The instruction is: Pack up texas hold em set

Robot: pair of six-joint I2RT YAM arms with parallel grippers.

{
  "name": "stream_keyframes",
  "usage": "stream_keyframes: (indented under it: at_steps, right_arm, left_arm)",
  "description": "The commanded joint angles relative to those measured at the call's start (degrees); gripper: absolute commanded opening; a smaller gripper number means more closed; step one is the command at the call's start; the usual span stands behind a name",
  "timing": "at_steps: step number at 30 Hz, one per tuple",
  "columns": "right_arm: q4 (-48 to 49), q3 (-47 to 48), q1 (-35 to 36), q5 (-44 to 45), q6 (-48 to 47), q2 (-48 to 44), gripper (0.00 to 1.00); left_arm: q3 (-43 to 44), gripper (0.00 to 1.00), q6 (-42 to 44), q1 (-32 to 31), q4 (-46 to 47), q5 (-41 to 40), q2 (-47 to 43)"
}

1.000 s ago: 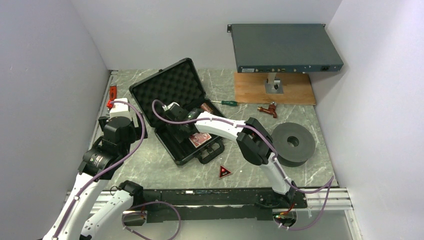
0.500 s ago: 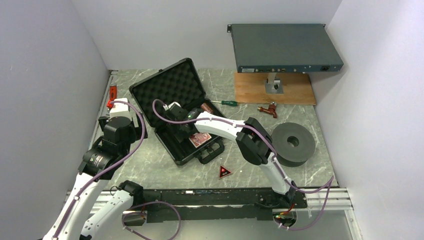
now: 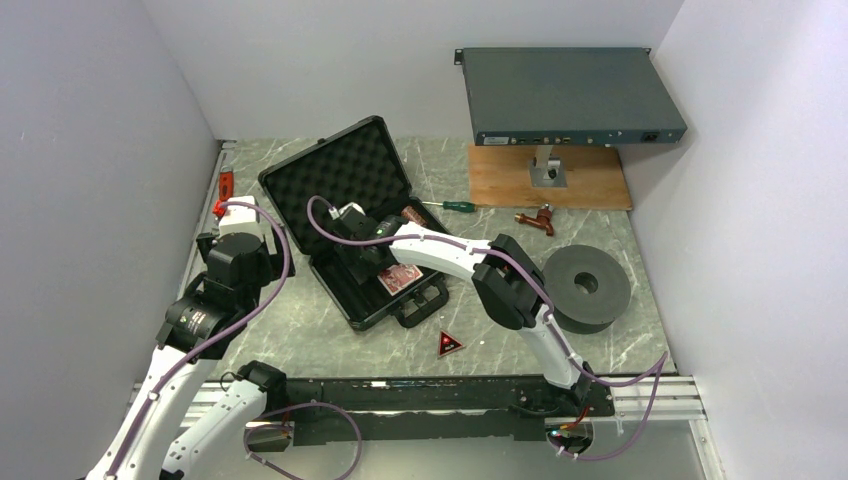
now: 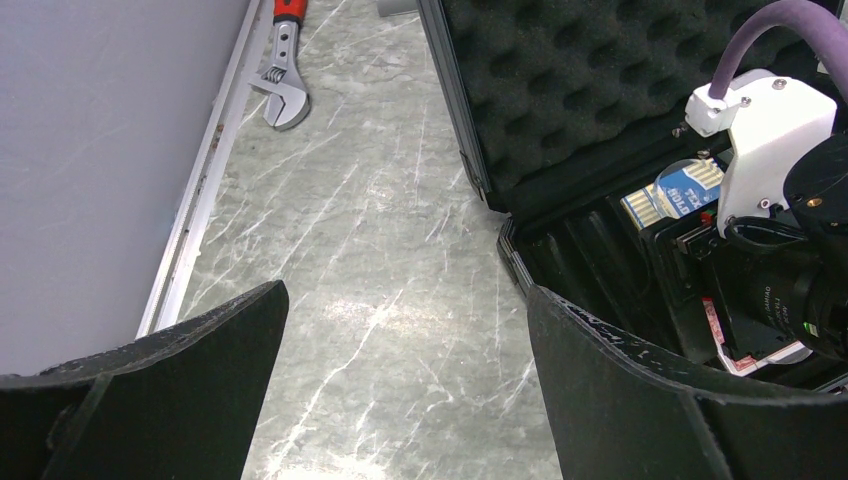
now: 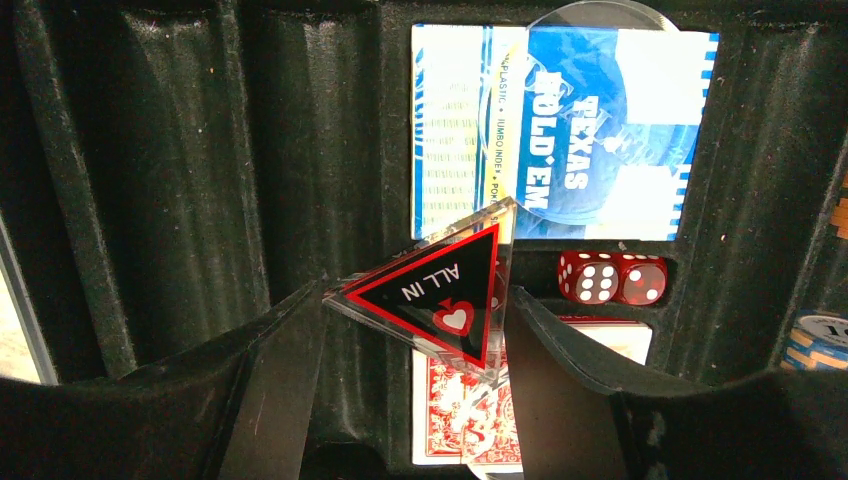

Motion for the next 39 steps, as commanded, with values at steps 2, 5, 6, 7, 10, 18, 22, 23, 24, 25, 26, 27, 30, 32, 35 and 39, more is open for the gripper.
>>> stream_keyframes:
  at_steps: [2,5,6,7,10,18,22,23,24,25,26,27,30,32,35,39]
  right_arm:
    - [-1.66,0.95,-0.35,1.44,0.80,-0.25,0.57]
    - [-1.75,1.07,-0.35,1.22,0.89,-0.28,0.60]
    - [-1.75,1.07,-0.35,1.14,0.89,-0.42,0.61]
    - [-1.83,1.15,-0.35,1.13,0.89,-0.37,0.62]
    - [-1.84,1.09,-0.35,1.06,0.98,-0.74,0.66]
    - [-2.01,1.16,-0.35,1.04,1.33,-1.29,0.75]
    - [-2.40,1.54,-0.35,0.95,1.41,-1.63,0.79]
    - [-2.62,1.73,-0.35,0.95,1.42,-1.68,0.79]
    - [-2.75,1.89,-0.35,0.89,1.42,-1.93,0.80]
    - [-2.80,2.01,-0.35,0.87,1.42,-2.21,0.81]
    - [-2.93,2.12,-0.35,0.86,1.42,-2.54,0.81]
    - [-3.02,2.27,-0.35,0.79,1.42,-2.81,0.82]
    - [-3.47,2.55,-0.35,0.84,1.42,-4.03,0.85]
    - [-3.67,2.60,-0.35,1.01,1.42,-5.17,0.87]
    - [-3.96,2.49,-0.35,1.30,1.48,-7.00,0.89]
    - [-4.28,1.99,-0.35,1.54,1.42,-9.83,0.90]
  left_arm:
    - [0.71,0.96,-0.05,0.44,1.77,0.77,-0.30]
    - [0.69,0.95,-0.10,0.44,1.77,0.81,-0.38]
    - [0.69,0.95,-0.06,0.44,1.75,0.80,-0.33]
    - [0.69,0.96,-0.05,0.44,1.77,0.79,-0.36]
    - [0.68,0.96,-0.05,0.53,1.73,0.81,-0.32]
    - [0.69,0.95,-0.15,0.53,1.68,0.81,-0.29]
    - [0.69,0.95,-0.14,0.53,1.68,0.73,-0.24]
    - [0.69,0.96,-0.14,0.53,1.68,0.64,-0.25]
    - [0.69,0.96,-0.15,0.55,1.68,0.60,-0.28]
    - [0.69,0.96,-0.14,0.57,1.68,0.64,-0.26]
    - [0.69,0.96,-0.14,0.60,1.68,0.66,-0.26]
    - [0.69,0.96,-0.14,0.60,1.68,0.56,-0.21]
    - [0.69,0.96,-0.14,0.62,1.57,0.47,-0.07]
    - [0.69,0.95,-0.14,0.62,1.55,0.50,-0.01]
    - [0.69,0.96,-0.18,0.62,1.59,0.43,0.06]
    - [0.69,0.95,-0.22,0.70,1.59,0.35,0.33]
